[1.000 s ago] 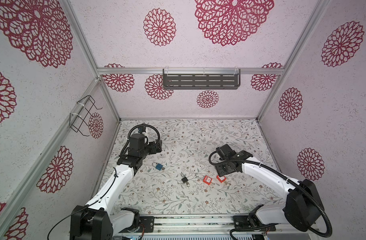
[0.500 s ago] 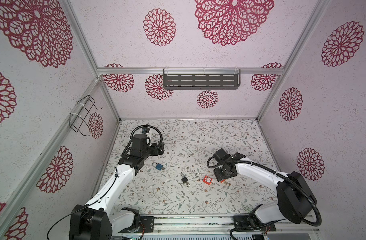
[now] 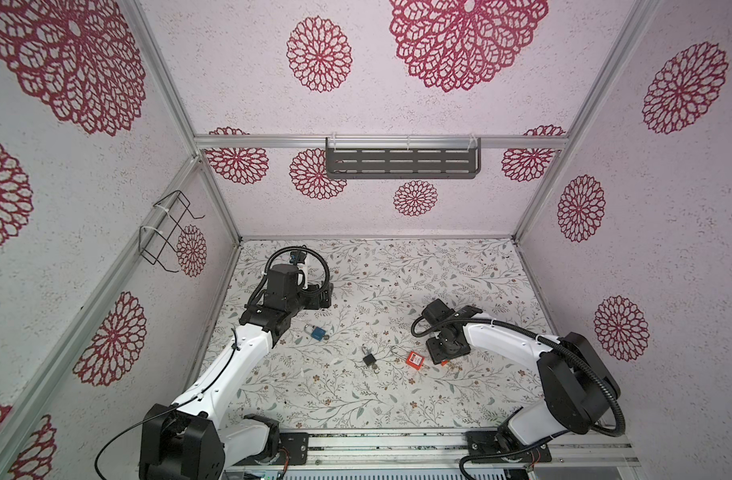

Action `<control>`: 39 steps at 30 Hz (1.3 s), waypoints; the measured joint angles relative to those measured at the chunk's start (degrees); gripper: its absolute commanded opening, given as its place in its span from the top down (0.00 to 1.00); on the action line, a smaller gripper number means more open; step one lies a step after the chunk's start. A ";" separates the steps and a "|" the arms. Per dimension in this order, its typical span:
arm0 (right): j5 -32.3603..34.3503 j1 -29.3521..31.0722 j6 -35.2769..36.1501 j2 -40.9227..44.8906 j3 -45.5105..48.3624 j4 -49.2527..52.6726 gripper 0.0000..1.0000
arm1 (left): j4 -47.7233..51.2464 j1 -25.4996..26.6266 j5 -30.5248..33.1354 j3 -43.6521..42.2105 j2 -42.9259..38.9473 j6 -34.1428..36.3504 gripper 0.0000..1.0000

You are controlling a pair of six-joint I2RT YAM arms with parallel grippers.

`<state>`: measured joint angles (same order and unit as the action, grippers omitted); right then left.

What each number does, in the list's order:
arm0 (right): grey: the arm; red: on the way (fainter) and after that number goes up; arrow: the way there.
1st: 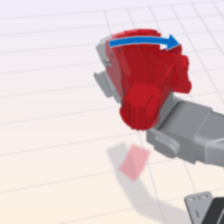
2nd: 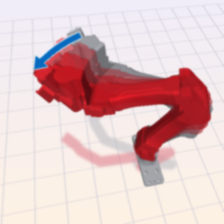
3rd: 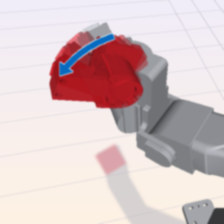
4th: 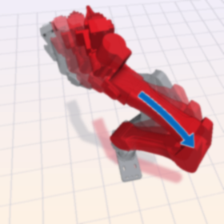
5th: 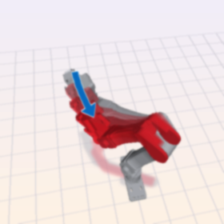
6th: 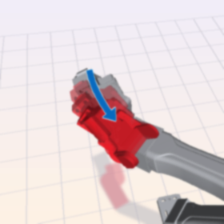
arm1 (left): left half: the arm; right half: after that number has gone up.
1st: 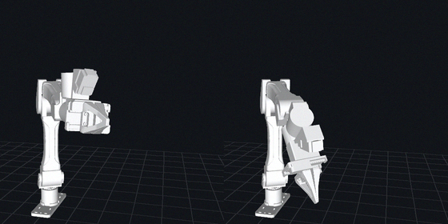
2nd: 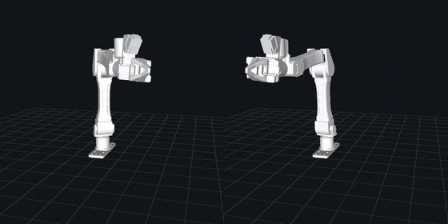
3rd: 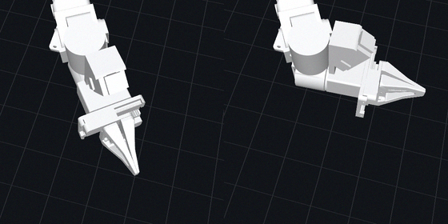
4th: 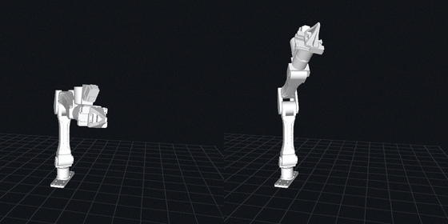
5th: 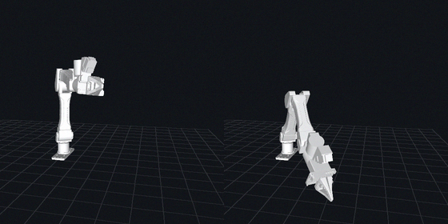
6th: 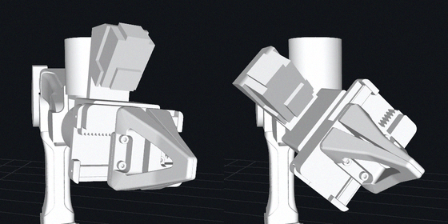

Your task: Lock with the key

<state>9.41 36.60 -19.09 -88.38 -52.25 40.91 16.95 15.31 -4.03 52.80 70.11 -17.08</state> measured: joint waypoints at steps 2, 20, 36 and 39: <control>-0.02 0.00 0.00 -0.50 0.00 -0.24 0.39 | 0.44 0.24 0.00 0.39 0.26 0.15 0.03; -0.44 0.00 0.00 -1.49 1.62 -3.04 0.44 | 1.90 2.29 0.07 2.89 1.95 1.09 0.03; -0.76 0.00 0.00 -1.55 2.93 -4.42 0.53 | 2.27 3.54 0.63 3.54 3.02 1.51 0.03; -0.96 0.00 0.02 -1.55 2.93 -4.46 0.56 | 2.36 3.74 0.76 3.56 3.06 1.66 0.03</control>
<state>8.45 36.60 -19.07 -89.93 -49.32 36.45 19.31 19.05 -3.27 56.36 73.17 -15.42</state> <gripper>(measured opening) 0.454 0.974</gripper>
